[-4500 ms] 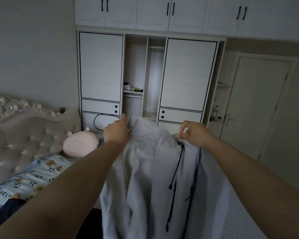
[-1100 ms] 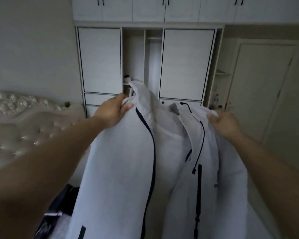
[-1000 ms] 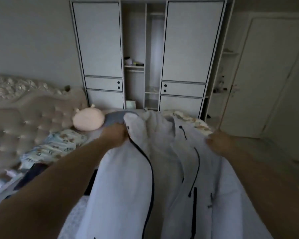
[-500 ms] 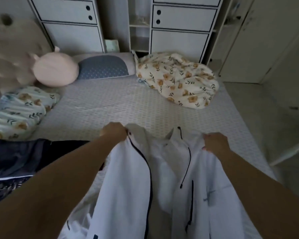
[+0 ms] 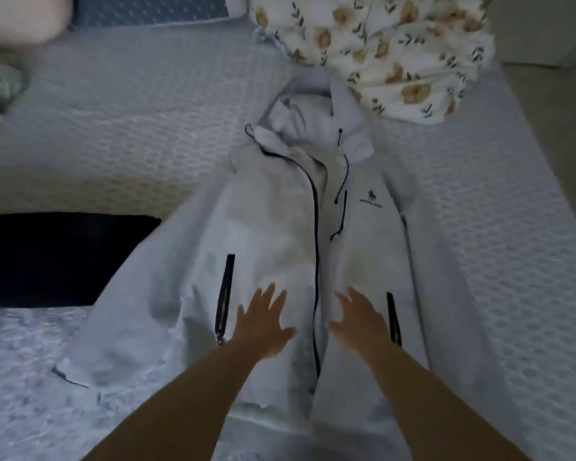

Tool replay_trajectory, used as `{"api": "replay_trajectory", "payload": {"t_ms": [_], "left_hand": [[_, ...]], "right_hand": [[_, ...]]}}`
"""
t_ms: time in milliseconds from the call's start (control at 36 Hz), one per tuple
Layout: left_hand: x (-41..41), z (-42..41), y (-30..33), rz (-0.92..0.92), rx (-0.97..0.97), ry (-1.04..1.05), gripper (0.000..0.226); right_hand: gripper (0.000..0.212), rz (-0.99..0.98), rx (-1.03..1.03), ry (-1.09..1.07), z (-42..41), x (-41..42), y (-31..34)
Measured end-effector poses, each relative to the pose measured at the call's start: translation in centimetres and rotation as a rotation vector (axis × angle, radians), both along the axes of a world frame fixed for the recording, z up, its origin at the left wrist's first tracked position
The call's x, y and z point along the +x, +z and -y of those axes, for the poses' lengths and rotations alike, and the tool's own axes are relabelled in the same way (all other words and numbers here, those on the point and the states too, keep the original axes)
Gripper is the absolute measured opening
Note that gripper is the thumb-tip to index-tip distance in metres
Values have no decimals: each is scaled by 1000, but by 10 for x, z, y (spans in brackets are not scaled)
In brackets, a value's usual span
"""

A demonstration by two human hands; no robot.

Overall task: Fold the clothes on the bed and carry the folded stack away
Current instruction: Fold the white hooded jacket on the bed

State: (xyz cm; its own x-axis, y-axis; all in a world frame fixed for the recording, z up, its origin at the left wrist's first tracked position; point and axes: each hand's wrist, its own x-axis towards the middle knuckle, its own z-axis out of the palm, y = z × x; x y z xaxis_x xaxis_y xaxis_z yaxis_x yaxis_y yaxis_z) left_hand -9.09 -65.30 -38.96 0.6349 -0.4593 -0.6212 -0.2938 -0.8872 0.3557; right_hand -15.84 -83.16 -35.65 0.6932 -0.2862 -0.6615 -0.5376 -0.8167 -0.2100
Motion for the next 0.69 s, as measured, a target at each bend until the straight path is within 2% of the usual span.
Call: {"api": "replay_trajectory", "payload": {"t_ms": [139,250,333,472,528,611,694], "left_hand": [[-63,-35,-77,-36,129,-113,109],[-95,-49,-84,170,122,-256,132],[-110,-51,-83,311,79,-260,107],[-123,-51,-77,366,84,-175,81],[-126,-51,-71,392,56,-133,78],[-133,-62,-64,439,17,-175,83],[-147,-71,-62,430,19,-238,82]], "right_hand": [[74,-76,-33,-56,-17,-63,-62],[69,-104,-188,-85,-11,-103,-78],[68,-161,-252,-66,-1,-118,-82],[69,-161,-253,-49,19,-130,-79],[70,-203,-320,-21,24,-135,-75],[71,-245,-417,29,21,-135,-67],[68,-46,-396,65,0,-136,-64]]}}
